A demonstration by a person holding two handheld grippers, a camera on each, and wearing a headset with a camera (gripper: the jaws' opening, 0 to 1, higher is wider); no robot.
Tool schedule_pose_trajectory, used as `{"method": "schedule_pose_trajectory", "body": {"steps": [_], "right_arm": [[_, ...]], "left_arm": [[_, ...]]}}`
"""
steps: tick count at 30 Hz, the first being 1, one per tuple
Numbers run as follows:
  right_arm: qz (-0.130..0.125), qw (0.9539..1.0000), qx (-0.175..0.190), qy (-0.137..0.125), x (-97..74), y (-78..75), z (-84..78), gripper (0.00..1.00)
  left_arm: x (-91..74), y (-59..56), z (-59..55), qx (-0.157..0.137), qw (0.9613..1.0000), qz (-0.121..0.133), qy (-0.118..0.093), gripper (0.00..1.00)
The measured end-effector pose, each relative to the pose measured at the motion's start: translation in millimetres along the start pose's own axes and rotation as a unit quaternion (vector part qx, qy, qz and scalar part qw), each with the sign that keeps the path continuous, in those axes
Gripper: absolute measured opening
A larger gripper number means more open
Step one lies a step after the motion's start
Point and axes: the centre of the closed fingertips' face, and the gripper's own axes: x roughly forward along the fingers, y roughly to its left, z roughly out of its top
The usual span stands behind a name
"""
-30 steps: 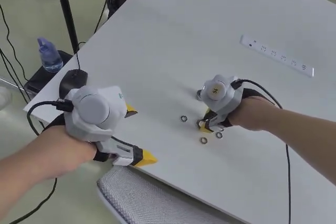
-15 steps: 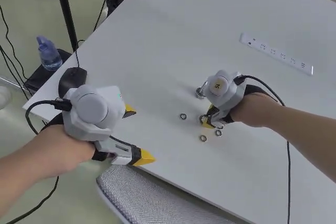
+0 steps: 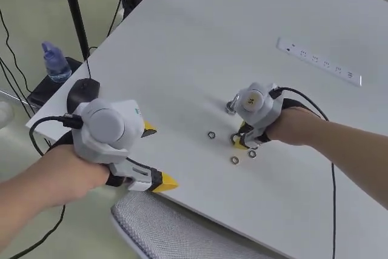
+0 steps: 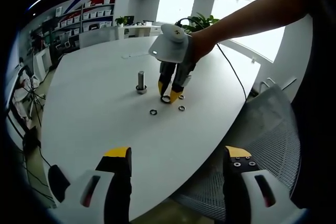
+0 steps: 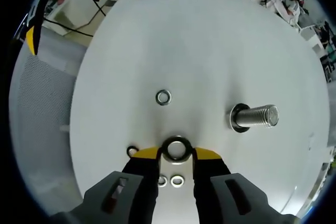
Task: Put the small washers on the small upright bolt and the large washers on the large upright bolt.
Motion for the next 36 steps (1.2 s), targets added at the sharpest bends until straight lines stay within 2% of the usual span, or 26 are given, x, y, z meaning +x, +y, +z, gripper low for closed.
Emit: {"method": "schedule_pose_trajectory", "body": {"steps": [3,6,7,8,22,36], "right_arm": [[0.003,0.9998,-0.020,0.000,-0.2,0.7,-0.6,0.26],[0.013,0.9998,-0.012,-0.005,-1.8,1.5,-1.5,0.28],[0.012,0.9998,-0.015,-0.005,-1.5,1.5,-2.0,0.27],[0.001,0.9995,-0.033,0.003,-1.7,-2.6,-4.8,0.26],[-0.006,1.0000,-0.005,0.005,-0.9,-2.6,-3.0,0.20],[-0.001,0.9998,0.017,0.009,-4.5,-2.4,-7.9,0.20]], "left_arm": [[0.1,1.5,-0.2,0.001,1.0000,0.000,0.002,0.69],[0.8,1.4,0.7,0.002,1.0000,0.000,0.003,0.69],[1.2,1.3,1.1,0.002,1.0000,-0.001,0.003,0.69],[1.8,1.1,1.7,0.003,1.0000,-0.001,0.003,0.69],[2.1,1.5,2.0,-0.001,1.0000,-0.002,0.006,0.68],[0.6,2.9,10.7,0.007,1.0000,-0.001,0.004,0.69]]}}
